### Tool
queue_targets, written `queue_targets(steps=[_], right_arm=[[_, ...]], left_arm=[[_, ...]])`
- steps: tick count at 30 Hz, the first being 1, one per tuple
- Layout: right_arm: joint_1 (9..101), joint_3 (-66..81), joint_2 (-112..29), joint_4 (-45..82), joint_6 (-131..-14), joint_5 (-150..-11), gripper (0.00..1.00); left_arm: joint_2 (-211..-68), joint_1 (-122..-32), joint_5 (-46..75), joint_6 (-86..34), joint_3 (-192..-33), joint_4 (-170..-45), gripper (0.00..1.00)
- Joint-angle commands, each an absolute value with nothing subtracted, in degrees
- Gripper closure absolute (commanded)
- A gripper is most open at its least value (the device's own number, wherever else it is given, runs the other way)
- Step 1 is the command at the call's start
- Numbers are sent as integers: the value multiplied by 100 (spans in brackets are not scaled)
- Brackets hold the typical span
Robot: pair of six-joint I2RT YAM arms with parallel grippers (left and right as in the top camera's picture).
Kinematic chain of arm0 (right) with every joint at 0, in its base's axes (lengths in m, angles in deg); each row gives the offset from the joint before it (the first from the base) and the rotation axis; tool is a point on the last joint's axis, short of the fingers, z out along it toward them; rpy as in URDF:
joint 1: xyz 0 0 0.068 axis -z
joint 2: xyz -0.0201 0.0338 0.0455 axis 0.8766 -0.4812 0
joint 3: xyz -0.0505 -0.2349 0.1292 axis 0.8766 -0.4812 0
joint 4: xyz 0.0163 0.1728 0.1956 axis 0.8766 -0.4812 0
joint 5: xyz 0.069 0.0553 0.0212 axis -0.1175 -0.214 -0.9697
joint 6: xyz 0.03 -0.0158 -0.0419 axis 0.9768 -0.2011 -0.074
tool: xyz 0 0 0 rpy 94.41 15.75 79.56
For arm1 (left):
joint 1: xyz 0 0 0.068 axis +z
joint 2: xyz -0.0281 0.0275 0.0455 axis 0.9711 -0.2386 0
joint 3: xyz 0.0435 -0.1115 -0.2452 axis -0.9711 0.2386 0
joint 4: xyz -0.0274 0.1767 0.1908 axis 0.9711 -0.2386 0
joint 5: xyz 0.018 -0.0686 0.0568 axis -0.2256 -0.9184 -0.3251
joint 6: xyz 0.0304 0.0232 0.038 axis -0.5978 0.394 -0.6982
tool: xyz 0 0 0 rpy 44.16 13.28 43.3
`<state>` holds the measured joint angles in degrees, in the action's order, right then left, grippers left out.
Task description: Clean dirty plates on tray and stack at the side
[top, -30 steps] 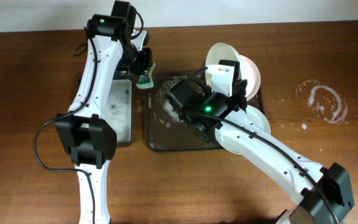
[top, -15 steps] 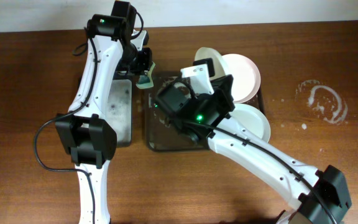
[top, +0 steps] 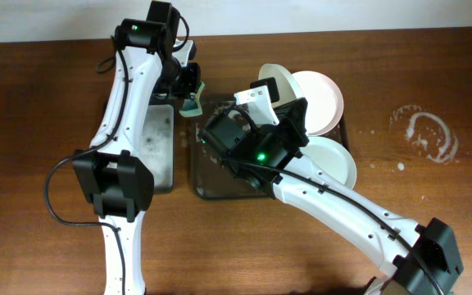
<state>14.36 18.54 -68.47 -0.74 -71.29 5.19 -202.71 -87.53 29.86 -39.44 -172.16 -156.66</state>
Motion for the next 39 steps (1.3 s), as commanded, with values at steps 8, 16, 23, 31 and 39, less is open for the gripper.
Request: queue_targets(steps=[8,16,23,31,39], right_arm=[[1428,1867,-6858,-26,-7070,716,96],[1443,1867,-6858,221,-7075,718,96],[1447,1867,-6855,219,-7075,718,96],[1447,1867,-6855,219,-7075,716,96],[1731,1867,-6855,-244,-6286,-1671,96]], left_arm=[[-20168,-8825,3023,-3889,-17262,-15653,99],[-20172,-8830,3023,-3889,-17262,-15642,99],[-20172,-8830,3023,-3889,-17262,-15634,99],[-20172,-8830,3023,-3889,-17262,-15634,99],[-20172,-8830,3023,-3889,-17262,-15662,99]])
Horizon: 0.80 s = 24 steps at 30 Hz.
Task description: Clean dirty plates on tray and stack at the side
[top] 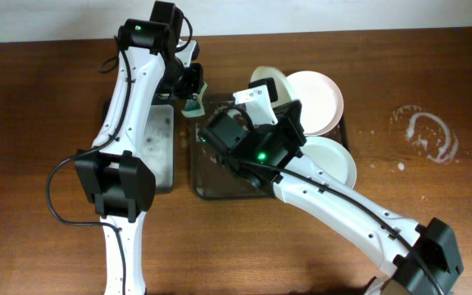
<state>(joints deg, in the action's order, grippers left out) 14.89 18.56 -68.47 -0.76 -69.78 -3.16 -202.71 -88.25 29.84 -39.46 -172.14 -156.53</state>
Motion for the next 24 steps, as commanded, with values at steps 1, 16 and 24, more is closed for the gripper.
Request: queue_targets(steps=[1,16,24], right_arm=[[1858,1867,-6855,-281,-6161,-1918,96],[6109,1874,-6121,-255,-6172,-5603,96],[8573,1837,-6799,-148,-6277,-7142,96]], left_arm=[[-20172,-8832,3021,-3889,-17262,-15658,99],[-20172,-8924,3023,-3891,-17262,-15645,99],[-20172,-9004,3023,-3889,-17262,-15500,99]])
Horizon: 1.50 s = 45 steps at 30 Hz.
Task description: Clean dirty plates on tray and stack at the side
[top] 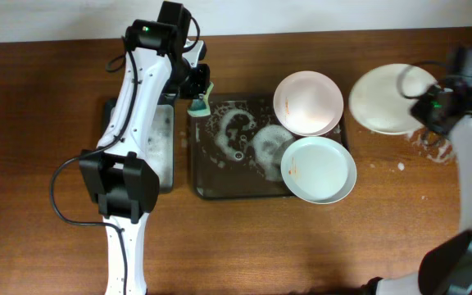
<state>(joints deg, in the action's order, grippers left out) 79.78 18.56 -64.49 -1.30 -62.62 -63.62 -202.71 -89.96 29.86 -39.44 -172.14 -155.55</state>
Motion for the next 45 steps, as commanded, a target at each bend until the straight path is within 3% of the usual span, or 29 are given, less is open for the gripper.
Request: queue_targets(steps=[1,7,16,17,20,22,32,37,45], right_arm=[[8732,1837,-6919,-148,-6275,-7179,96],[9574,1837,-7791,186,-6277,-7179,96],[10017,1837,-8580,694,-6277,-7175,95],[10017,1837,-8582,700,-6277,-7177,91],[10017,1845,-8580,676,-6502,-7435,46],[10017,1913,-8580,512,-6504,-7638,41],[9491,2558,-7944,-1236,-7809,-9345,39],[8610,2396,-7916,-1910,-8087,-9133,40],[7242,1435,-7922,-1422,-8095,-8442,47]], left_arm=[[-20172,-9002,3023,-3889,-17262,-15483,99],[-20172,-9004,3025,-3891,-17262,-15441,99],[-20172,-9004,3023,-3891,-17262,-15417,99],[-20172,-9004,3023,-3891,-17262,-15415,99],[-20172,-9009,3023,-3891,-17262,-15406,99],[-20172,-9009,3023,-3889,-17262,-15389,99],[-20172,-9009,3023,-3891,-17262,-15374,99],[-20172,-9009,3025,-3891,-17262,-15371,99],[-20172,-9009,3023,-3891,-17262,-15378,99]])
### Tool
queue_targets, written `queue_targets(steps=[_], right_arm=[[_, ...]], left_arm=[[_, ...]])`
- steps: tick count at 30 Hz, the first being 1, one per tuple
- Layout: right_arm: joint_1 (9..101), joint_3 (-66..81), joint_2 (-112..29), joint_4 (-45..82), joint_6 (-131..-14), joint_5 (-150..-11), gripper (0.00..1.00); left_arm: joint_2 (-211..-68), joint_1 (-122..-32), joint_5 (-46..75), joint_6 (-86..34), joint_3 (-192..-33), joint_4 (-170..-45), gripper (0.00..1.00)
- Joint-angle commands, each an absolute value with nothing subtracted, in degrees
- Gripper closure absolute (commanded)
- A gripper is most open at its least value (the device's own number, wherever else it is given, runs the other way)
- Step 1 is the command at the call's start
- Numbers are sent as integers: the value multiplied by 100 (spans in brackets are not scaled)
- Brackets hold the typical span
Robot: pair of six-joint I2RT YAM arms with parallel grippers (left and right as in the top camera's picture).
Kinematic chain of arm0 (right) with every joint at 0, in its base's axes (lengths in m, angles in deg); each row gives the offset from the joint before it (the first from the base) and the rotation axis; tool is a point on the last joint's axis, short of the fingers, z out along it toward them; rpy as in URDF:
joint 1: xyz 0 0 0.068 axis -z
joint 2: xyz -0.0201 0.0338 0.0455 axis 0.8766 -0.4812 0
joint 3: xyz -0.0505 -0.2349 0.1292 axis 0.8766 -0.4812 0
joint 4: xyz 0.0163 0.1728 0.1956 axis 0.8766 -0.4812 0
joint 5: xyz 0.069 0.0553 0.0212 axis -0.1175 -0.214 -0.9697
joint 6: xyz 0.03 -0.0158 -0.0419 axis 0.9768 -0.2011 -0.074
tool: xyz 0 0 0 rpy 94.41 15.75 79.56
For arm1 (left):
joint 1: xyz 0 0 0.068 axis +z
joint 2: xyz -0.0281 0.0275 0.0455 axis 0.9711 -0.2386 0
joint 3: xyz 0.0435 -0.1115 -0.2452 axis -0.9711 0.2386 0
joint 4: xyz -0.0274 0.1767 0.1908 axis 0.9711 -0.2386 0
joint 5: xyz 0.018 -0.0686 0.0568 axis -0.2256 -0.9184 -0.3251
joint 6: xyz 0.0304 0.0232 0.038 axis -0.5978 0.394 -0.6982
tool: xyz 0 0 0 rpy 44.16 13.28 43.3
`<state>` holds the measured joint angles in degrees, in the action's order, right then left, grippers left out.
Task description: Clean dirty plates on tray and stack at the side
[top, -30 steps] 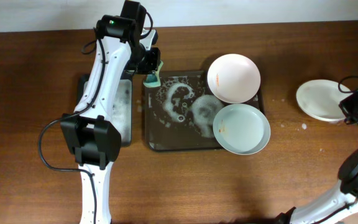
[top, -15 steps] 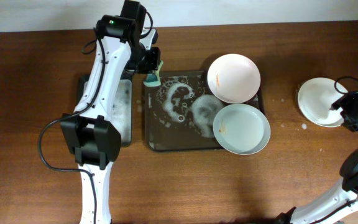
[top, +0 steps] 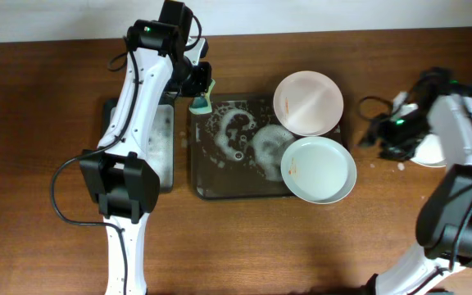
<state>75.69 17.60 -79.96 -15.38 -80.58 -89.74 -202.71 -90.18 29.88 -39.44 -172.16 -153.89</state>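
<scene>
A dark tray (top: pixel 220 184) with soap foam in it sits mid-table. A pink plate (top: pixel 307 102) rests on its far right corner and a pale plate (top: pixel 318 168) on its near right. My left gripper (top: pixel 201 92) is shut on a green sponge (top: pixel 202 102), held over the tray's far left corner. A white plate (top: pixel 431 151) lies on the table at the right, partly under my right arm. My right gripper (top: pixel 375 136) is between that plate and the tray, low over the table. Its fingers look apart and hold nothing.
A dark grey mat (top: pixel 159 147) lies left of the tray, under the left arm. White foam smears mark the table near the white plate. Cables loop off the right wrist.
The white plate, then held by my right gripper over the table's far right, now lies on the table. The gripper has let go and moved left toward the tray. The left arm and sponge stayed.
At first my right arm reached across the tray, tilting a white plate while the left gripper held the sponge against it. Later the right gripper held that plate over the table's right side. Now the plate lies there and the gripper is off it.
</scene>
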Motion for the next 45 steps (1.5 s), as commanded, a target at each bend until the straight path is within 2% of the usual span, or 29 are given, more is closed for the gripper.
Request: queue_targets(steps=[1,4,7,30,45], right_arm=[[7152,1351,-7922,-1392,-8004,-8206,49],[7045,1262,-7922,-1396,-7953,-7872,58],[7010,1253,-7922,-1400,-7997,-7872,73],[7030,967,-7926,-1352,-8087,-7697,73],[7030,652,-7926,-1160,-8117,-7701,73]], left_arm=[[-20172,-9009,3023,-3891,-17262,-15378,99],[-20172,-9018,3023,-3891,-17262,-15376,99],[-20172,-9020,3025,-3891,-17262,-15374,99],[-20172,-9057,3028,-3893,-17262,-15328,99],[-20172,-9444,3006,-3891,-17262,-15177,99]])
